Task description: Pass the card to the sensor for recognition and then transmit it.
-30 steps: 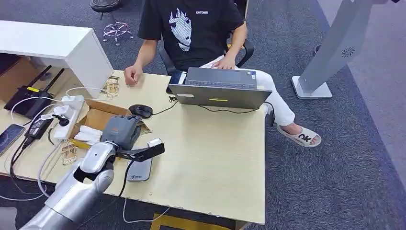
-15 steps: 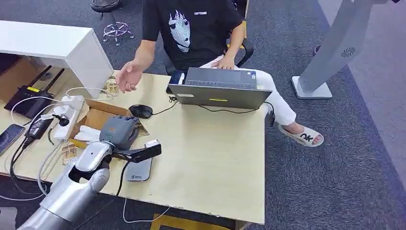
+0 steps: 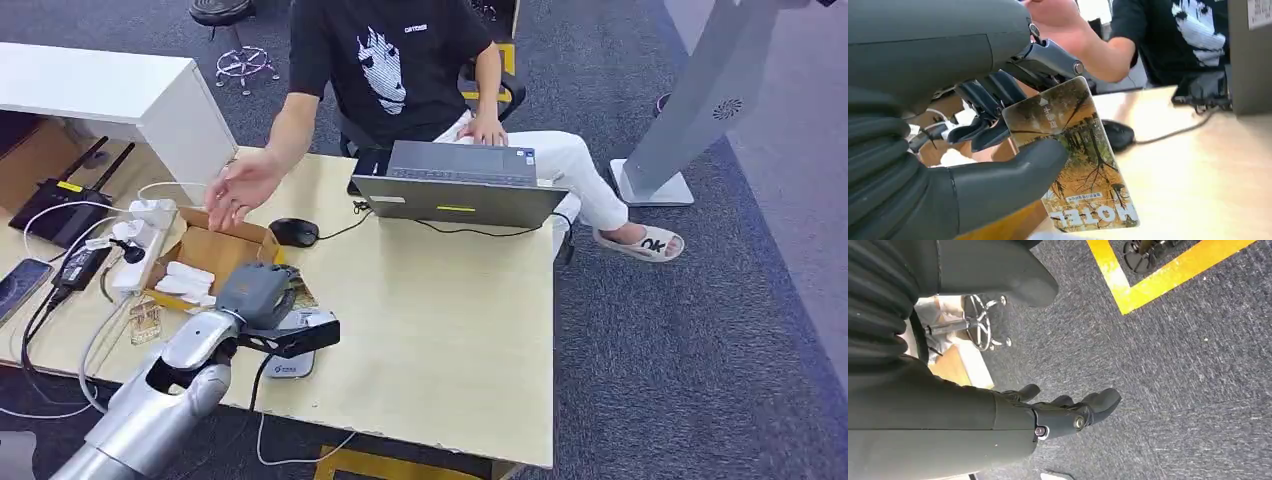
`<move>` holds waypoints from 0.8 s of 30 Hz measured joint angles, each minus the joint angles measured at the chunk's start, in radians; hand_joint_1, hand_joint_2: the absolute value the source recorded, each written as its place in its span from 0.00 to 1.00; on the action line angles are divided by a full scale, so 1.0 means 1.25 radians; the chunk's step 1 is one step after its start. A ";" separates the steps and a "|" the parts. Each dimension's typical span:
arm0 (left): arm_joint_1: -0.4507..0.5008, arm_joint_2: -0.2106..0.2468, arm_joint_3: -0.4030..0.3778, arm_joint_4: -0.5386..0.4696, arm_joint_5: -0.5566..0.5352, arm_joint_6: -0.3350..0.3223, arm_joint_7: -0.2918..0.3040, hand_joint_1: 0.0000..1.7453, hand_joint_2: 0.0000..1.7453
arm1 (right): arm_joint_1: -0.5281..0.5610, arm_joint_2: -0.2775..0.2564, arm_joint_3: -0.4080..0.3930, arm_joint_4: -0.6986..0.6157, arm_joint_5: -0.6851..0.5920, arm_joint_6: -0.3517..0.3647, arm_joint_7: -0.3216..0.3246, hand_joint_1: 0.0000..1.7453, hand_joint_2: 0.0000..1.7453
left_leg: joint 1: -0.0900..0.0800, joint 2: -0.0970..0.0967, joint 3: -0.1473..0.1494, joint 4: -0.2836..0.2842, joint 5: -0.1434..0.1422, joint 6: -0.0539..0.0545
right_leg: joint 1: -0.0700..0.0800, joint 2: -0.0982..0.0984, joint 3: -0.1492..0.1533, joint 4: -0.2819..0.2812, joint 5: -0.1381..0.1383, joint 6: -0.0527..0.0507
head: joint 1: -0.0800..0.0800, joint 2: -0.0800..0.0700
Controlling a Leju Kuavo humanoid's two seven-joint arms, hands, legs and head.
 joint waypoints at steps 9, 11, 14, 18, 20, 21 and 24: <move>0.000 0.036 -0.020 0.006 0.012 -0.054 0.023 1.00 1.00 | 0.000 0.005 -0.017 0.006 0.000 0.000 0.000 0.00 1.00 | 0.000 0.000 0.000 0.000 0.000 0.000 | 0.000 0.000 0.000 0.000 0.000 0.000 | 0.000 0.000; -0.001 0.042 -0.026 0.012 0.012 -0.057 0.028 1.00 1.00 | 0.000 0.006 -0.019 0.006 0.000 0.000 0.000 0.00 1.00 | 0.000 0.000 0.000 0.000 0.000 0.000 | 0.000 0.000 0.000 0.000 0.000 0.000 | 0.000 0.000; -0.008 0.051 -0.034 0.016 0.015 -0.065 0.031 1.00 1.00 | 0.000 0.006 -0.022 0.007 0.000 0.000 0.000 0.00 1.00 | 0.000 0.000 0.000 0.000 0.000 0.000 | 0.000 0.000 0.000 0.000 0.000 0.000 | 0.000 0.000; -0.019 0.064 -0.044 0.024 0.025 -0.082 0.037 1.00 1.00 | 0.000 0.006 -0.024 0.008 0.000 0.000 0.000 0.00 1.00 | 0.000 0.000 0.000 0.000 0.000 0.000 | 0.000 0.000 0.000 0.000 0.000 0.000 | 0.000 0.000; -0.022 0.068 -0.047 0.027 0.028 -0.085 0.038 1.00 1.00 | 0.000 0.007 -0.026 0.009 0.000 0.000 0.000 0.00 1.00 | 0.000 0.000 0.000 0.000 0.000 0.000 | 0.000 0.000 0.000 0.000 0.000 0.000 | 0.000 0.000; -0.023 0.069 -0.050 0.029 0.029 -0.085 0.039 1.00 1.00 | 0.000 0.007 -0.026 0.009 0.000 0.000 0.000 0.00 1.00 | 0.000 0.000 0.000 0.000 0.000 0.000 | 0.000 0.000 0.000 0.000 0.000 0.000 | 0.000 0.000; -0.027 0.070 -0.056 0.043 0.030 -0.080 0.047 1.00 1.00 | 0.000 0.007 -0.026 0.009 0.000 0.000 0.002 0.00 1.00 | 0.000 0.000 0.001 0.000 0.000 0.000 | 0.000 0.000 0.000 0.000 0.000 0.000 | 0.000 0.000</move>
